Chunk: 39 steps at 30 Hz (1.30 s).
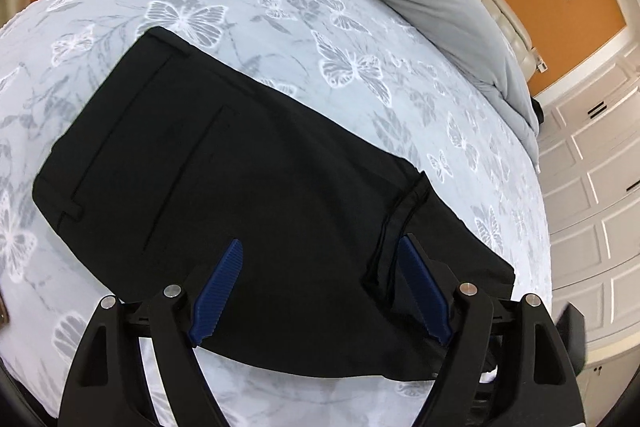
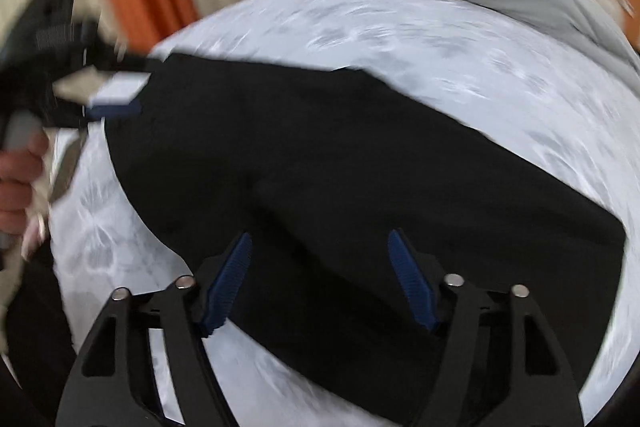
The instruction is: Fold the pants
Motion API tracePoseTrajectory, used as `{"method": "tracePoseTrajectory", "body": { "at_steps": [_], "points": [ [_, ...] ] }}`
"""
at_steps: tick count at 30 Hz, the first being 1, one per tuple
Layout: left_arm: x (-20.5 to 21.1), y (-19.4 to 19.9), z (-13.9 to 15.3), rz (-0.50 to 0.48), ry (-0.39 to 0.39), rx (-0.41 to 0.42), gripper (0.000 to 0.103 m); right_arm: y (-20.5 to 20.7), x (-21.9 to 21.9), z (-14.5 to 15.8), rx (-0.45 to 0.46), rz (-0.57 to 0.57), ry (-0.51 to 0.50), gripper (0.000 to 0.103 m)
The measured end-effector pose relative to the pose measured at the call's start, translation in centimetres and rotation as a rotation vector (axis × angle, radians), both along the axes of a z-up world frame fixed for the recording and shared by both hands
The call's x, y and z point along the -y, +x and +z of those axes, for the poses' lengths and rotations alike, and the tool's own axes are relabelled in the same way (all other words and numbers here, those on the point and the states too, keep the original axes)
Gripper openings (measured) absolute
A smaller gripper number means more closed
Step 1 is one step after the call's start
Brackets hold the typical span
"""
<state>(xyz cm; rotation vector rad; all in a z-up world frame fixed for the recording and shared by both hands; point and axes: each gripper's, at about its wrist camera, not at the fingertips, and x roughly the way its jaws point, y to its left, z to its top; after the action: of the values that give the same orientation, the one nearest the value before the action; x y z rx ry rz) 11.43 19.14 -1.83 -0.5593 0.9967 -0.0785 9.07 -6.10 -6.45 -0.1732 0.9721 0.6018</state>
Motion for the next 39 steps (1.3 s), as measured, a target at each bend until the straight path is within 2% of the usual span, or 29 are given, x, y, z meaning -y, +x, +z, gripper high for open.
{"method": "tracePoseTrajectory", "body": {
  "at_steps": [1, 2, 4, 6, 8, 10, 13, 14, 16, 17, 18, 19, 20, 21, 22, 24, 25, 26, 27, 28, 30, 31, 32, 34, 35, 36, 37, 38, 39],
  "points": [
    [0.1, 0.0, -0.1, 0.0, 0.004, -0.004, 0.077, 0.5, -0.1, -0.5, -0.028, -0.002, 0.015, 0.032],
    [0.1, -0.2, -0.3, 0.0, 0.011, -0.008, 0.077, 1.3, 0.1, -0.8, -0.067, -0.024, 0.038, 0.002],
    [-0.4, -0.1, -0.7, 0.001, 0.022, -0.021, 0.077, 1.9, 0.5, 0.0, -0.053, -0.066, 0.084, 0.0],
    [-1.2, -0.1, -1.0, 0.005, 0.023, -0.027, 0.077, 1.8, 1.2, 3.1, 0.006, -0.081, 0.198, 0.0],
    [-2.4, -0.2, -1.2, 0.014, 0.024, -0.031, 0.077, 1.7, 0.7, 5.1, 0.051, -0.068, 0.264, 0.0],
    [-4.0, -0.3, -1.5, 0.035, 0.016, -0.033, 0.077, 2.3, -1.0, 3.9, 0.021, -0.045, 0.243, 0.0],
    [-6.3, -0.5, -2.2, 0.084, 0.014, -0.047, 0.078, 3.5, -3.8, -2.1, -0.081, -0.04, 0.096, 0.005],
    [-7.2, -0.5, -2.5, 0.104, 0.014, -0.054, 0.078, 3.6, -3.6, -3.1, -0.089, -0.058, 0.103, 0.003],
    [-9.5, -0.7, -3.3, 0.148, -0.002, -0.068, 0.078, 3.7, -2.3, -1.8, -0.118, -0.085, 0.143, 0.005],
    [-10.9, -1.1, -3.7, 0.181, -0.015, -0.081, 0.078, 3.7, -0.8, -0.4, -0.149, -0.111, 0.149, 0.008],
    [-12.5, -1.5, -4.1, 0.198, -0.069, -0.079, 0.078, 3.4, 0.7, 0.9, -0.141, -0.137, 0.179, 0.009],
    [-13.5, -1.7, -4.6, 0.199, -0.141, -0.081, 0.078, 2.6, 3.3, 2.6, -0.109, -0.183, 0.227, 0.016],
    [-14.6, -2.1, -5.2, 0.207, -0.218, -0.089, 0.078, 1.9, 5.5, 3.6, -0.076, -0.244, 0.245, 0.052],
    [-15.7, -2.8, -5.7, 0.232, -0.295, -0.086, 0.078, 0.9, 8.5, 4.5, -0.027, -0.349, 0.236, 0.094],
    [-16.8, -3.7, -5.9, 0.275, -0.372, -0.059, 0.078, -0.1, 11.6, 5.1, 0.015, -0.464, 0.209, 0.098],
    [-18.7, -5.5, -5.5, 0.35, -0.46, 0.012, 0.078, -0.9, 15.5, 4.7, -0.018, -0.564, 0.186, 0.098],
    [-19.6, -6.3, -4.8, 0.364, -0.464, 0.066, 0.081, -1.5, 18.1, 4.0, -0.057, -0.64, 0.2, 0.098],
    [-20.0, -6.7, -4.6, 0.376, -0.441, 0.079, 0.085, -1.8, 19.4, 3.4, -0.082, -0.685, 0.209, 0.098],
    [-20.2, -7.0, -4.6, 0.401, -0.396, 0.061, 0.087, -2.1, 20.4, 2.7, -0.11, -0.715, 0.21, 0.098],
    [-20.2, -6.9, -5.3, 0.421, -0.355, 0.005, 0.087, -2.1, 20.9, 1.9, -0.141, -0.736, 0.203, 0.098],
    [-19.5, -6.2, -7.5, 0.384, -0.437, -0.066, 0.086, -1.9, 21.8, 0.1, -0.206, -0.742, 0.2, 0.097],
    [-18.8, -5.6, -9.0, 0.345, -0.527, -0.109, 0.086, -1.6, 21.7, -0.7, -0.235, -0.736, 0.203, 0.096],
    [-18.2, -5.3, -9.7, 0.334, -0.567, -0.118, 0.086, -1.7, 22.1, -1.3, -0.247, -0.75, 0.208, 0.093],
    [-17.6, -4.9, -9.3, 0.355, -0.535, -0.079, 0.087, -1.5, 21.9, -2.3, -0.265, -0.755, 0.23, 0.087],
    [-17.3, -4.5, -9.1, 0.348, -0.53, -0.068, 0.086, -1.9, 21.7, -2.0, -0.246, -0.748, 0.227, 0.077],
    [-16.9, -4.0, -9.2, 0.342, -0.532, -0.064, 0.085, -1.7, 21.4, -2.0, -0.237, -0.724, 0.231, 0.053],
    [-16.7, -3.6, -9.4, 0.355, -0.527, -0.073, 0.08, -1.5, 21.3, -2.1, -0.241, -0.715, 0.24, 0.037],
    [-16.5, -3.3, -9.4, 0.37, -0.518, -0.07, 0.076, -1.1, 21.5, -2.5, -0.264, -0.7, 0.281, 0.007],
    [-16.3, -3.1, -9.3, 0.372, -0.506, -0.065, 0.064, -1.0, 21.7, -2.3, -0.263, -0.7, 0.297, 0.007]
  ]
}}
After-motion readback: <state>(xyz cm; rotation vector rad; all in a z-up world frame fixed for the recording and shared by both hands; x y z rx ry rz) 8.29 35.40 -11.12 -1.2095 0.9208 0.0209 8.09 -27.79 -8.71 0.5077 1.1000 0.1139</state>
